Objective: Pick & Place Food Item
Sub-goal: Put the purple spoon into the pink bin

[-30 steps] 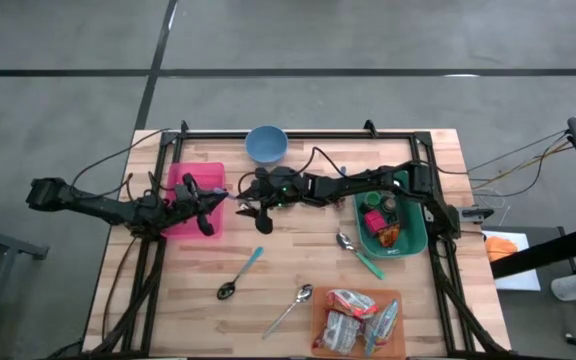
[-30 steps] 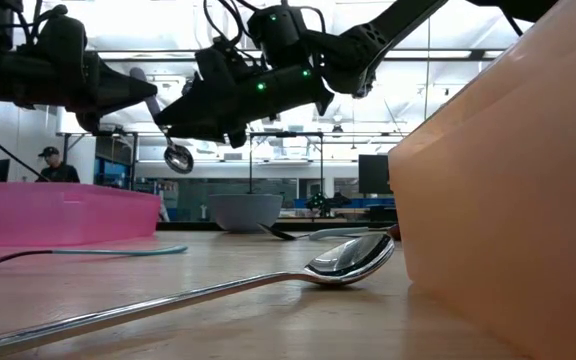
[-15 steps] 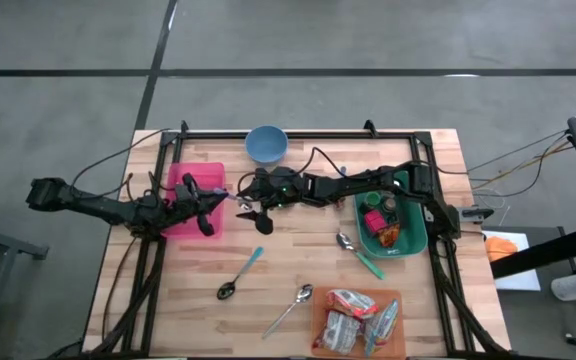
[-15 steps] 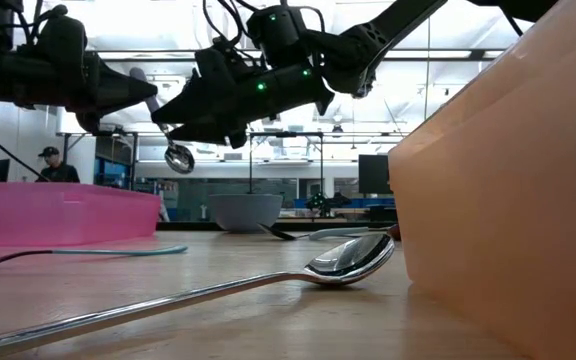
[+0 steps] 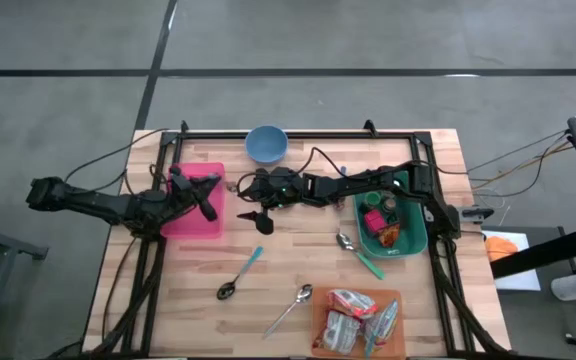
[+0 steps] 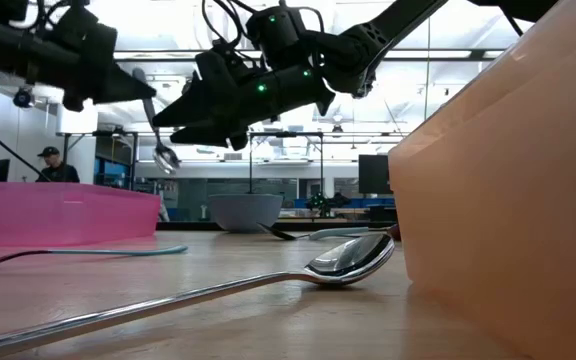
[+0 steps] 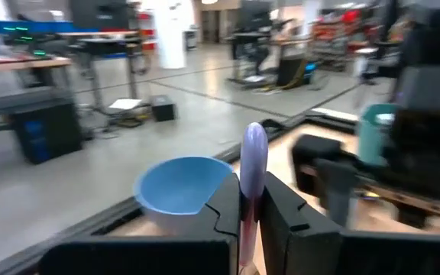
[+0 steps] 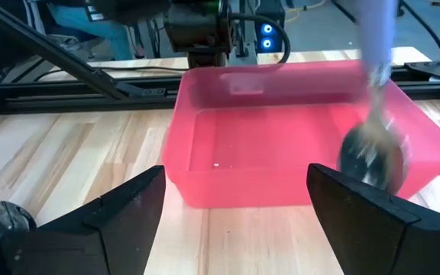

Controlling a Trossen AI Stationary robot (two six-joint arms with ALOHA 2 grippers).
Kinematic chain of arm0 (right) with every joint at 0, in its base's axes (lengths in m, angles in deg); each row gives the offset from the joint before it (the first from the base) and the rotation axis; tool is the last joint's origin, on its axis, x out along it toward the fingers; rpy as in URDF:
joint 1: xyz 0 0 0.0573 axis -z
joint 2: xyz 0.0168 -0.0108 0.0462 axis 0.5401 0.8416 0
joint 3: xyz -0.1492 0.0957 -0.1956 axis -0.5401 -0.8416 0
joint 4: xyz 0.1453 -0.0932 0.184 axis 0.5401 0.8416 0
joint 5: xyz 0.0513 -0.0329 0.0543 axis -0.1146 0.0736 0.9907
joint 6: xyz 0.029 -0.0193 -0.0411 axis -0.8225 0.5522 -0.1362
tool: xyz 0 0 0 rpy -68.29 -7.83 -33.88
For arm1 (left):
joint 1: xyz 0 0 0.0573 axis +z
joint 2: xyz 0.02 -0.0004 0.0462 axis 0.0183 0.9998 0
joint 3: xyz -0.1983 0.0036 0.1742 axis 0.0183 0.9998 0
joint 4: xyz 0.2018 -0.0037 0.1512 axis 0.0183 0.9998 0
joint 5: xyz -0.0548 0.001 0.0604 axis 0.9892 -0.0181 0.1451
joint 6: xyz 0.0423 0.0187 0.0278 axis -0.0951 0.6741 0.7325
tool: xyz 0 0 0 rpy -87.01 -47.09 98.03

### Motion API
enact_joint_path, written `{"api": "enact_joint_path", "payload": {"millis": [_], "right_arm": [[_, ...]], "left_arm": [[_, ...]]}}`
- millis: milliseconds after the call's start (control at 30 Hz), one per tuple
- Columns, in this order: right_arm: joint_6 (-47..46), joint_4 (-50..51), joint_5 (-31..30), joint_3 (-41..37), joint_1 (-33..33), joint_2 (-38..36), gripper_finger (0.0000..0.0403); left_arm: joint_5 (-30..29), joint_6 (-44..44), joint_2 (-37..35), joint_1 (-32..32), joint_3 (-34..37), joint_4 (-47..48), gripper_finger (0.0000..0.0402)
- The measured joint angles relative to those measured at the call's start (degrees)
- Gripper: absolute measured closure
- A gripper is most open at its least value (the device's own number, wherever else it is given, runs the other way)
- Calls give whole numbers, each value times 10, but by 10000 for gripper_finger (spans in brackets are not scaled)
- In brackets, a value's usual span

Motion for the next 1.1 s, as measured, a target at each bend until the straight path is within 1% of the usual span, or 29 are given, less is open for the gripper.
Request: {"api": "enact_joint_path", "payload": {"millis": [133,267,367,500,600,700,800,867,967,1033,1100], "right_arm": [[3,9,0,0,0,0,87],[5,11,0,0,0,0,87],[5,12,0,0,0,0,87],[5,13,0,0,0,0,87],[5,13,0,0,0,0,87],[5,13,0,0,0,0,87],[5,11,0,0,0,0,87],[5,11,0,0,0,0,87],[3,11,0,0,0,0,87],[4,10,0,0,0,0,87],[4,10,0,0,0,0,87]], "left_arm": [[-55,-18,0,0,-65,92,388],[-63,-93,1,0,-141,226,388],[-68,-193,1,0,-195,344,388],[-67,-362,1,0,-251,517,388],[-64,-475,5,0,-273,629,388],[-32,-565,16,1,-280,710,388],[-4,-616,32,1,-272,738,388],[15,-633,46,1,-261,743,388],[27,-655,64,3,-243,742,387],[41,-679,75,7,-232,741,376],[69,-704,80,15,-221,743,361]]}}
